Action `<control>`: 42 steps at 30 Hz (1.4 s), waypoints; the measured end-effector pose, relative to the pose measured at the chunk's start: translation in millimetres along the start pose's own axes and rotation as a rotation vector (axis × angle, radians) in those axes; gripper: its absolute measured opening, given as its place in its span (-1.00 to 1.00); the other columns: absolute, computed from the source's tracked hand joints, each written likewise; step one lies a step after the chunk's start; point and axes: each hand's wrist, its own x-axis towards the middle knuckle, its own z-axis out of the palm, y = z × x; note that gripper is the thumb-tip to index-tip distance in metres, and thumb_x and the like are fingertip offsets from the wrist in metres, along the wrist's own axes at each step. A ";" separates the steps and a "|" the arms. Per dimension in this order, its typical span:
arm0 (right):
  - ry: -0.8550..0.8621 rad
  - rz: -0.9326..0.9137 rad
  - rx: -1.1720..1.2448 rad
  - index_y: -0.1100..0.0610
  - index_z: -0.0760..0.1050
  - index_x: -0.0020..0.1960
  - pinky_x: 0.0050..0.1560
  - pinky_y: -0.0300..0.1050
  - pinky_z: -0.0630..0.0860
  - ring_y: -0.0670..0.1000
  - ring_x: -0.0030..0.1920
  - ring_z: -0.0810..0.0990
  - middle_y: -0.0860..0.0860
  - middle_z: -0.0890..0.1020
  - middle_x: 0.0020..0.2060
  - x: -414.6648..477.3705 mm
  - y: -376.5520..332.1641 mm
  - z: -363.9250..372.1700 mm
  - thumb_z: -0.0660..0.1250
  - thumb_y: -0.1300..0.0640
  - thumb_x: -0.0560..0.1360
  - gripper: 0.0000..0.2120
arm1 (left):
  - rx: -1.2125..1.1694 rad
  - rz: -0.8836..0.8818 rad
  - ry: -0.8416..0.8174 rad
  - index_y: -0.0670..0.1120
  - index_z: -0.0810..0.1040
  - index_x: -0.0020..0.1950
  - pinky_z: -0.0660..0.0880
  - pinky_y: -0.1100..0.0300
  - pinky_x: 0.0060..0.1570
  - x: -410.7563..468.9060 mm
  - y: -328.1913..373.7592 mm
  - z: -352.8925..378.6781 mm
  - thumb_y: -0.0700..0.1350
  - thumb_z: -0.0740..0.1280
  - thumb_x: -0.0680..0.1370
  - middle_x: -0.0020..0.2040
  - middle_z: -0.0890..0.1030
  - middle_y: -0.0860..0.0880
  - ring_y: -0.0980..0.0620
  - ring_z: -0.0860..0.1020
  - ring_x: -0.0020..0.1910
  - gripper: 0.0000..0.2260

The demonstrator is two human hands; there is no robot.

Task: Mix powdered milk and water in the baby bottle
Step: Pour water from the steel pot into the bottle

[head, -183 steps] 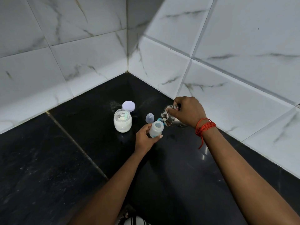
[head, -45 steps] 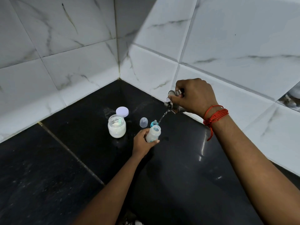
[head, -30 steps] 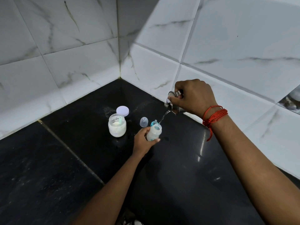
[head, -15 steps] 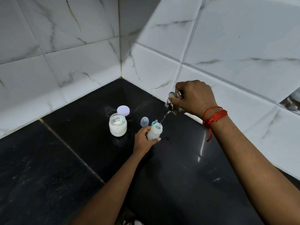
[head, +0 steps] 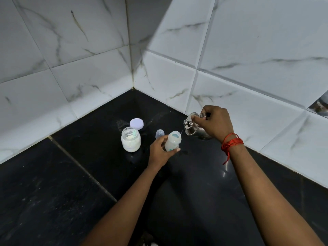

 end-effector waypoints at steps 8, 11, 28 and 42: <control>0.012 0.016 0.096 0.15 0.45 -0.36 -0.30 -0.13 0.42 -0.01 -0.41 0.47 -0.01 0.51 -0.48 -5.2 11.5 12.4 0.51 0.00 0.40 -0.67 | 0.038 0.016 -0.023 -0.05 0.65 0.21 0.65 0.02 0.19 -3.7 3.4 6.3 -0.07 0.71 0.33 0.17 0.70 0.03 0.00 0.66 0.15 -0.50; 0.009 0.015 0.106 0.14 0.44 -0.37 -0.31 -0.13 0.44 -0.01 -0.42 0.46 -0.01 0.50 -0.49 -5.8 13.2 13.1 0.51 0.01 0.40 -0.66 | 0.040 0.020 -0.035 -0.04 0.64 0.22 0.64 0.07 0.19 -3.9 5.8 7.8 -0.07 0.70 0.33 0.17 0.70 0.04 0.02 0.66 0.15 -0.49; 0.254 0.765 0.837 0.11 0.50 -0.29 -0.40 -0.17 0.33 -0.01 -0.45 0.35 0.04 0.41 -0.46 -36.3 156.9 68.4 0.50 -0.01 0.39 -0.73 | 0.030 0.001 -0.054 -0.02 0.64 0.22 0.64 0.12 0.18 -8.2 5.6 9.9 -0.07 0.70 0.34 0.15 0.70 0.08 0.08 0.67 0.15 -0.50; 0.365 0.893 0.869 0.15 0.49 -0.26 -0.48 -0.20 0.31 -0.03 -0.44 0.34 0.04 0.39 -0.44 -66.1 202.5 113.8 0.48 0.03 0.45 -0.74 | 0.044 -0.012 -0.058 -0.03 0.62 0.26 0.64 0.08 0.20 -7.3 -0.1 10.2 -0.10 0.68 0.36 0.20 0.69 0.05 0.06 0.66 0.19 -0.49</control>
